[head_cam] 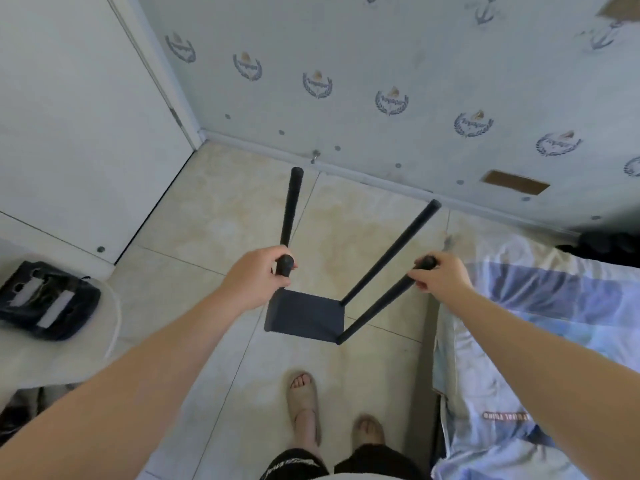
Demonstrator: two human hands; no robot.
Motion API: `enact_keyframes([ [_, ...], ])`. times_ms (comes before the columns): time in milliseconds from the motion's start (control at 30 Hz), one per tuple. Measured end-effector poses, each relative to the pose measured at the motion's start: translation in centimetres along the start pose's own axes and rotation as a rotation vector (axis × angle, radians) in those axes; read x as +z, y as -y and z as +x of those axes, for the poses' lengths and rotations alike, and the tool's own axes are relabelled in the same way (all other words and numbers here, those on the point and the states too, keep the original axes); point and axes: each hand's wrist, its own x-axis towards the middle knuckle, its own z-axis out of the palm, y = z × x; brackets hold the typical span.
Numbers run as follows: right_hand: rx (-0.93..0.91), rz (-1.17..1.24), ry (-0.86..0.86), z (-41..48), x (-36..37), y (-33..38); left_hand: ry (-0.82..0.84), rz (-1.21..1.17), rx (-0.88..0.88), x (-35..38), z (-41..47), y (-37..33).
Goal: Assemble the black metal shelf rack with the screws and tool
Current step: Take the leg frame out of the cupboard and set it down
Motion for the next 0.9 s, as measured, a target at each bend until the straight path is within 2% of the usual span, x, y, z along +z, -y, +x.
enact_keyframes([
  [167,0.089,-0.126,-0.002,3.6,6.1,-2.6,-0.014,-0.038,-0.111,6.1,5.1,7.0],
  [400,0.207,-0.127,-0.014,8.1,11.5,-6.5,0.001,-0.105,-0.279,11.9,8.1,13.4],
  [567,0.281,-0.125,-0.045,9.0,13.5,-8.8,0.025,-0.100,-0.315,14.2,8.8,14.9],
  [900,0.367,-0.088,0.036,9.1,13.6,-11.0,0.139,-0.084,-0.388,15.9,9.0,14.9],
])
